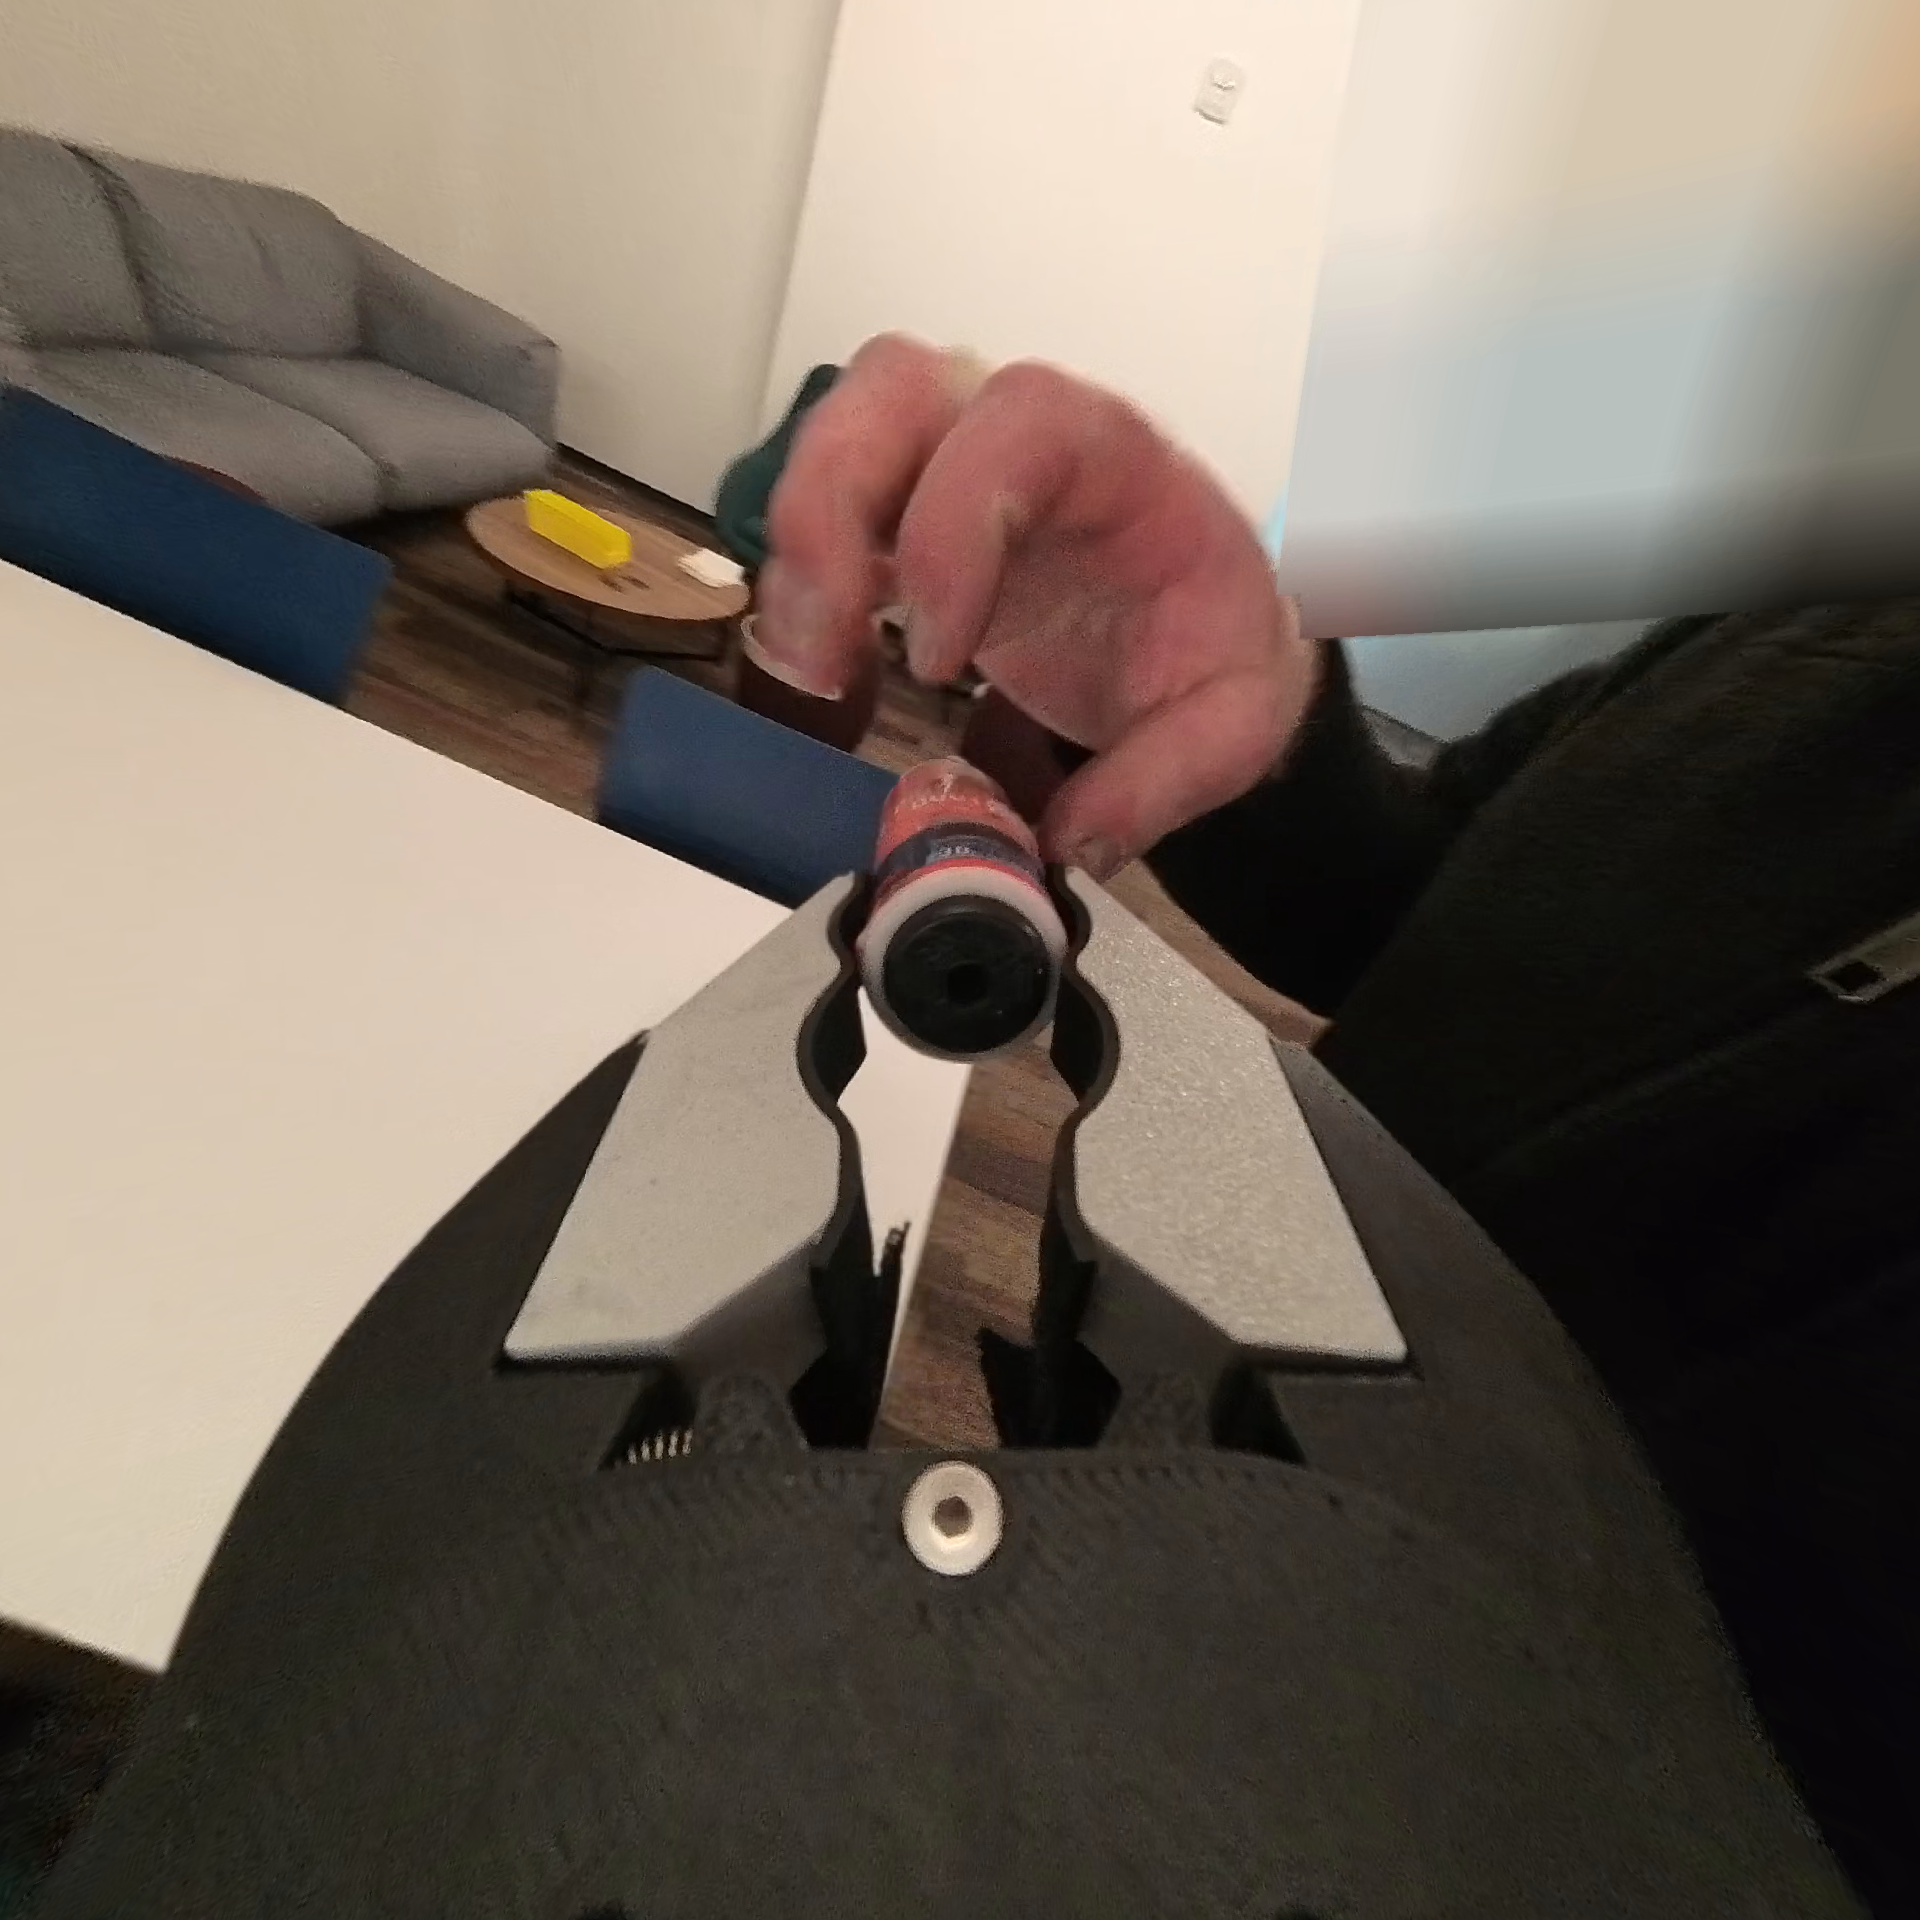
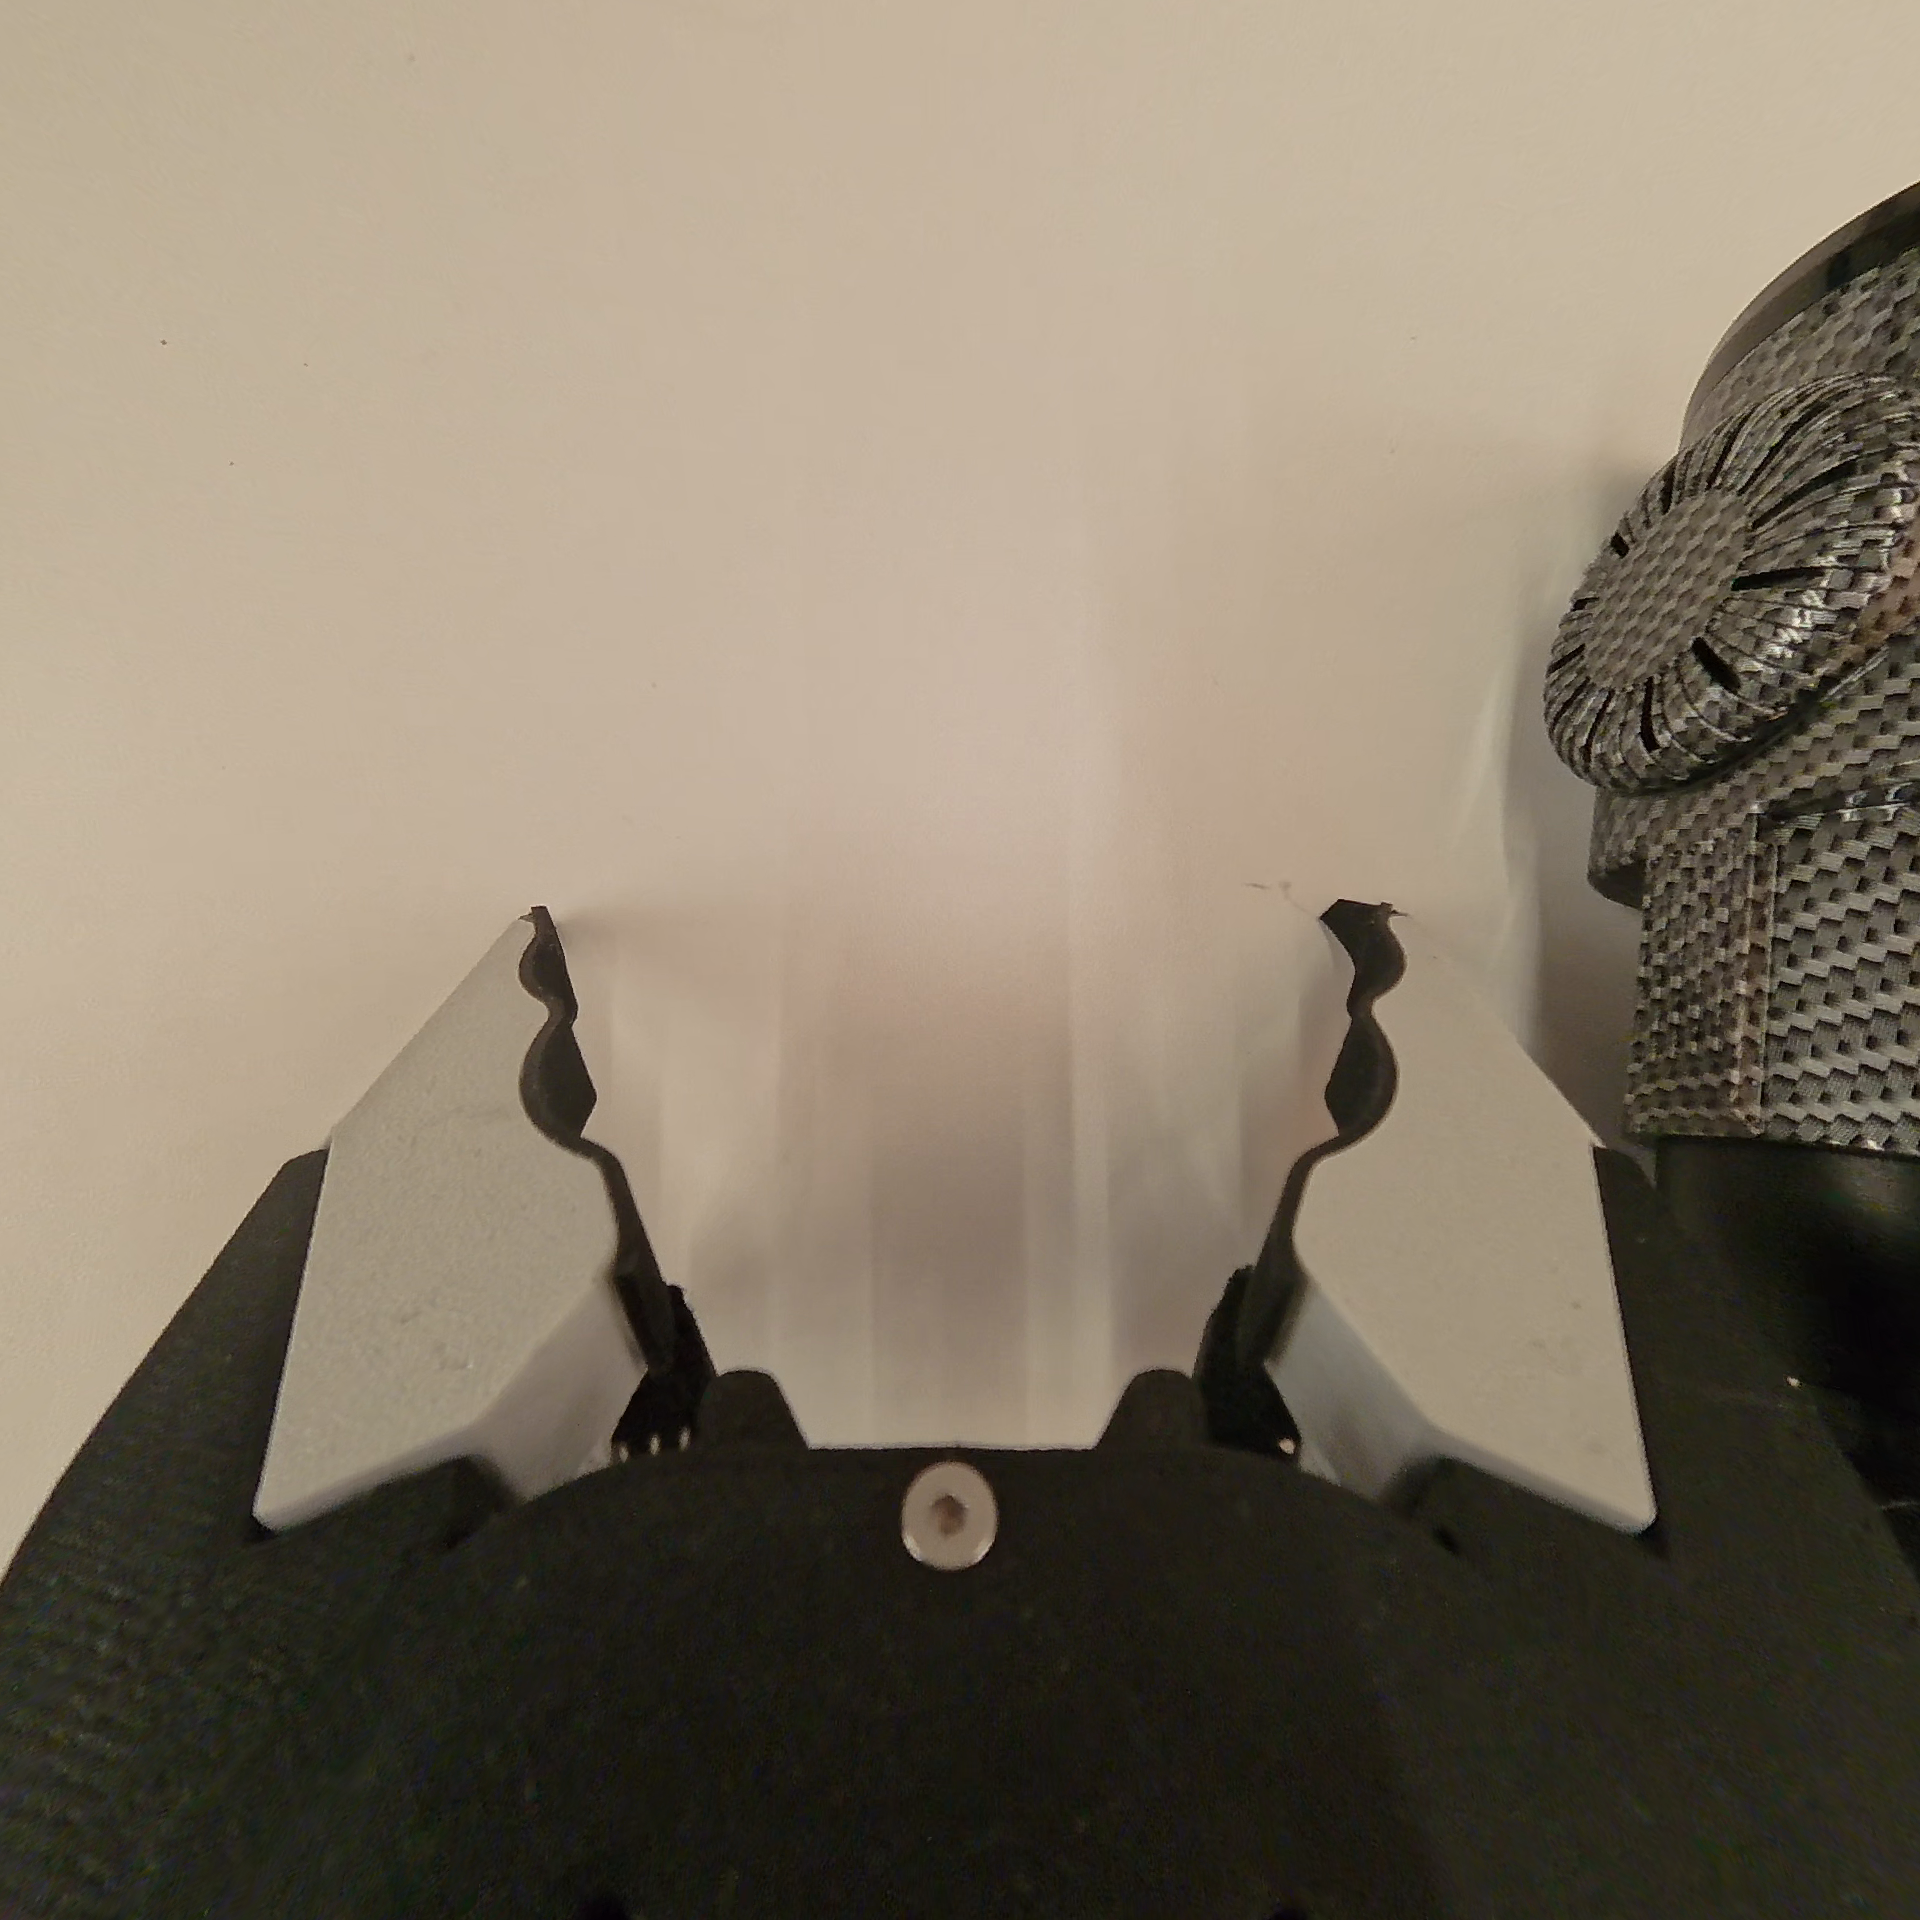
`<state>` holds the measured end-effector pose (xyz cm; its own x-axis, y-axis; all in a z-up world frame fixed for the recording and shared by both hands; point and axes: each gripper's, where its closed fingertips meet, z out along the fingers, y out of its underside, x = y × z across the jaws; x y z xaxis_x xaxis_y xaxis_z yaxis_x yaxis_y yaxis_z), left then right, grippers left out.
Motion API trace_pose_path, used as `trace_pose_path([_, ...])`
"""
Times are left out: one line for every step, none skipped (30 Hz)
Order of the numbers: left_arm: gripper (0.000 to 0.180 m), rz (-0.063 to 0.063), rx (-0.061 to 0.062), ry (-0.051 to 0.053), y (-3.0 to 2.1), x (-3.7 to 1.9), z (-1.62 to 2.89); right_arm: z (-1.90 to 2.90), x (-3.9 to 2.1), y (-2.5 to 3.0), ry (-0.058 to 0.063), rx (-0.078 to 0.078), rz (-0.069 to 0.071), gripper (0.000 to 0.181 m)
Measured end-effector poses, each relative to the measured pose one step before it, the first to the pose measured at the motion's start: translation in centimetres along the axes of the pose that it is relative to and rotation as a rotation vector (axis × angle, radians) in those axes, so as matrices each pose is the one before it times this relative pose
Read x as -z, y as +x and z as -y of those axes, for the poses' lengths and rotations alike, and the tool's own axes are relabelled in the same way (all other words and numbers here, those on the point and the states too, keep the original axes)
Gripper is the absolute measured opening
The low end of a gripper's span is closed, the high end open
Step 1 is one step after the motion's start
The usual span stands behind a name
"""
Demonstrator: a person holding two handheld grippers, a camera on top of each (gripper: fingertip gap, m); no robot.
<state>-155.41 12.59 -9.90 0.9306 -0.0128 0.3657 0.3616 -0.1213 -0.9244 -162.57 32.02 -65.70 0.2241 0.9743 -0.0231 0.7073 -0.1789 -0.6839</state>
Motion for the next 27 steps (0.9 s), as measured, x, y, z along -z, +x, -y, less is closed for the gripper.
trace_pose_path([0.029, -0.0267, 0.0335, -0.0029, 0.434, 0.28, -0.217, 0.0, 0.0, 0.0, 0.0, 0.0, 0.0, 0.144])
trace_pose_path([0.029, -0.0253, 0.038, 0.0004, 0.25, 0.389, -0.236, 0.0, 0.0, 0.0, 0.0, 0.0, 0.0, 0.144])
trace_pose_path([0.029, -0.02, 0.0324, -0.0167, 0.165, 0.406, -0.62, 0.0, 0.0, 0.0, 0.0, 0.0, 0.0, 0.144])
trace_pose_path([0.029, -0.0258, 0.0372, -0.0172, 0.353, 0.302, -0.784, 0.0, 0.0, 0.0, 0.0, 0.0, 0.0, 0.144])
trace_pose_path([0.03, -0.0278, 0.0486, -0.0054, 0.411, 0.24, -0.672, 0.0, 0.0, 0.0, 0.0, 0.0, 0.0, 0.144])
trace_pose_path([0.029, -0.0197, 0.0388, -0.0104, 0.254, 0.249, -0.799, -0.007, 0.007, 0.002, 0.0, 0.0, 0.0, 0.144])
trace_pose_path([0.029, -0.0222, 0.0372, -0.0114, 0.277, 0.246, -0.84, 0.0, 0.0, 0.0, 0.0, 0.0, 0.0, 0.144])
trace_pose_path([0.029, -0.0116, 0.043, -0.0011, 0.076, 0.26, -0.644, 0.0, 0.0, 0.0, 0.0, 0.0, 0.0, 0.144])
trace_pose_path([0.03, -0.0094, 0.0351, -0.0177, 0.033, 0.168, -0.894, 0.0, 0.0, 0.0, 0.0, 0.0, 0.0, 0.144])
trace_pose_path([0.029, -0.0133, 0.0345, -0.0231, 0.057, 0.108, -0.956, 0.0, 0.0, 0.0, 0.0, 0.0, 0.0, 0.144])
trace_pose_path([0.029, -0.0172, 0.0359, -0.0175, 0.103, 0.051, -0.853, 0.0, 0.0, 0.0, 0.0, 0.0, 0.0, 0.144])
trace_pose_path([0.029, -0.0218, 0.0394, -0.0088, 0.133, -0.002, -0.693, 0.0, 0.0, 0.0, 0.0, 0.0, 0.0, 0.144])
trace_pose_path([0.029, -0.0163, 0.0309, -0.004, 0.073, -0.04, -0.544, 0.007, -0.007, -0.002, 0.0, 0.0, 0.0, 0.144])
trace_pose_path([0.029, -0.0039, 0.0253, -0.0005, -0.088, -0.093, -0.442, 0.0, 0.0, 0.0, 0.0, 0.0, 0.0, 0.144])
trace_pose_path([0.029, -0.0111, 0.0305, 0.0024, -0.033, -0.137, -0.312, 0.0, 0.0, 0.0, 0.0, 0.0, 0.0, 0.144])
trace_pose_path([0.029, -0.0121, 0.0227, 0.0051, -0.014, -0.134, -0.177, 0.0, 0.0, 0.0, 0.0, 0.0, 0.0, 0.144])
trace_pose_path([0.029, -0.0064, 0.0108, -0.0022, -0.054, -0.127, -0.16, 0.0, 0.0, 0.0, 0.0, 0.0, 0.0, 0.144])
trace_pose_path([0.029, -0.0037, 0.0044, -0.0051, -0.021, -0.138, -0.101, 0.0, 0.0, 0.0, 0.0, 0.0, 0.0, 0.144])
trace_pose_path([0.029, -0.0018, 0.0005, -0.0063, -0.004, -0.161, -0.079, 0.0, 0.0, 0.0, 0.0, 0.0, 0.0, 0.144])
trace_pose_path([0.029, -0.004, -0.0006, -0.0067, 0.036, -0.191, -0.107, 0.0, 0.0, 0.0, 0.0, 0.0, 0.0, 0.144])
trace_pose_path([0.029, -0.0035, 0.0067, -0.0009, -0.015, -0.177, -0.012, 0.0, 0.0, 0.0, 0.0, 0.0, 0.0, 0.144])
trace_pose_path([0.029, -0.0047, 0.0063, -0.0012, -0.012, -0.188, -0.054, 0.0, 0.0, 0.0, 0.0, 0.0, 0.0, 0.144])
trace_pose_path([0.029, -0.0078, 0.0068, -0.0027, 0.025, -0.2, -0.056, 0.005, 0.009, -0.01, 0.0, 0.0, 0.0, 0.144])
trace_pose_path([0.029, -0.0046, 0.0043, -0.0022, -0.003, -0.197, -0.014, 0.0, 0.0, 0.0, 0.0, 0.0, 0.0, 0.144])
trace_pose_path([0.029, -0.0044, -0.0002, -0.004, 0.035, -0.208, -0.004, 0.0, 0.0, 0.0, 0.0, 0.0, 0.0, 0.144])
trace_pose_path([0.029, -0.0031, -0.0067, -0.0063, 0.07, -0.218, -0.022, 0.0, 0.0, 0.0, 0.0, 0.0, 0.0, 0.144])
trace_pose_path([0.03, -0.0007, -0.0013, -0.0036, -0.012, -0.165, 0.015, 0.0, 0.0, 0.0, 0.0, 0.0, 0.0, 0.144])
